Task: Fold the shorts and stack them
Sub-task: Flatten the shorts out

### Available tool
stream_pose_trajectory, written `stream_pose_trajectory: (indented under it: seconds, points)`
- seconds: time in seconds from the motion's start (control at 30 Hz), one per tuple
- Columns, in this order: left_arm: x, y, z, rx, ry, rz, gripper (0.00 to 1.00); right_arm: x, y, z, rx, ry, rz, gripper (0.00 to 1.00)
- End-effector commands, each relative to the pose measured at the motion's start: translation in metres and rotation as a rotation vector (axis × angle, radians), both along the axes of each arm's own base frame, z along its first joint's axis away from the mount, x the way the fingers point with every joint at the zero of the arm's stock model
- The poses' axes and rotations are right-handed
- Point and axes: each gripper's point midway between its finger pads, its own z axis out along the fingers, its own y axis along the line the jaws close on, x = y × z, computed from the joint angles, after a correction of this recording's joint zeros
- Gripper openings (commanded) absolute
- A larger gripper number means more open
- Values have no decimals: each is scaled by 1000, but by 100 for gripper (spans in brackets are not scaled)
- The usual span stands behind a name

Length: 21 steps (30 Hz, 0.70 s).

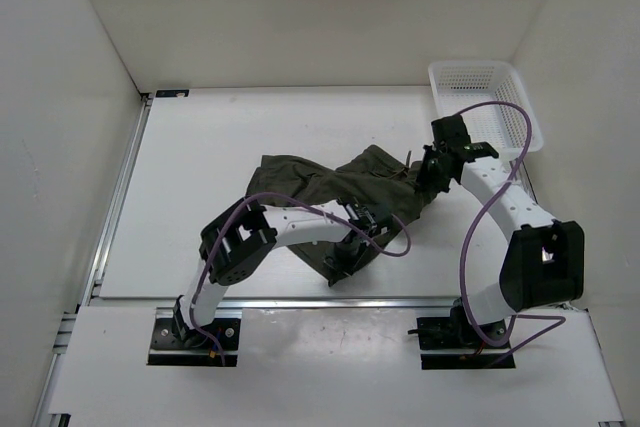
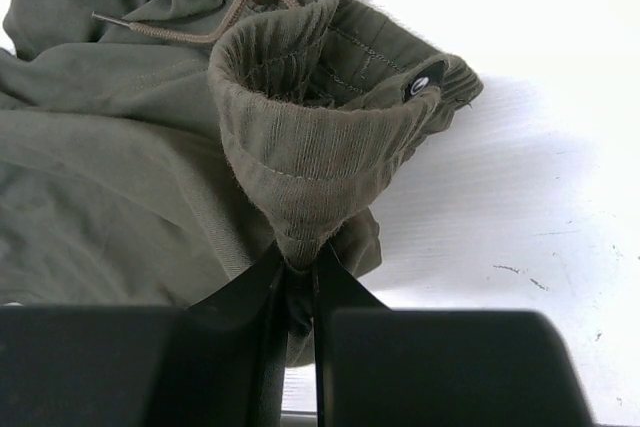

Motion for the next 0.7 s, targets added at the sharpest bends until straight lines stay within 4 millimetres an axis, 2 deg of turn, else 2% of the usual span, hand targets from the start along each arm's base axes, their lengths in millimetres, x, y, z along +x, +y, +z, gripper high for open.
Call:
stream_pose_trajectory:
  seconds: [0.0,0.07,0.1,0.13,0.17,0.23,0.27,0.3,0.33,0.37,0.4,0.43,0.47,0.5,0.53,0.6,0.63,0.67]
  points:
    - [19,-4,4,15,-102,13,11,-2,-2,9,6,-30,-5,6]
    - [34,13,9,59,-130,49,10,-2,-2,9,6,-30,-5,6]
    - [45,16,18,45,-159,73,10,-2,-2,5,3,-17,-5,6]
    - [59,30,23,74,-202,85,10,3,1,11,17,-40,0,6]
    - [85,47,29,81,-228,152,10,10,3,11,16,-37,0,6]
    - [122,67,53,69,-277,208,10,25,3,17,-2,-59,11,6]
    - [153,93,61,74,-283,299,10,47,2,27,-11,-87,6,6]
    - [181,95,90,12,-341,345,10,58,4,32,-9,-95,6,6]
    - [196,103,106,-16,-339,365,10,68,6,39,-12,-102,14,4]
    - [213,110,124,-55,-363,403,10,99,14,63,7,-157,18,1]
    - [253,123,171,-145,-459,494,10,108,18,75,15,-161,23,0]
    - [270,130,189,-178,-487,531,10,120,22,91,29,-189,28,0]
    - [278,137,210,-212,-498,547,10,132,28,101,49,-200,29,0]
    - [293,156,234,-239,-551,599,10,150,31,149,73,-320,29,0]
    - [307,161,282,-330,-662,634,10,154,34,171,91,-370,37,0]
    - [314,177,317,-416,-728,694,10,157,36,219,112,-514,61,0]
    - [315,196,347,-485,-800,751,10,153,35,252,129,-612,61,0]
    - [313,203,361,-528,-831,755,10,148,34,262,128,-647,68,0]
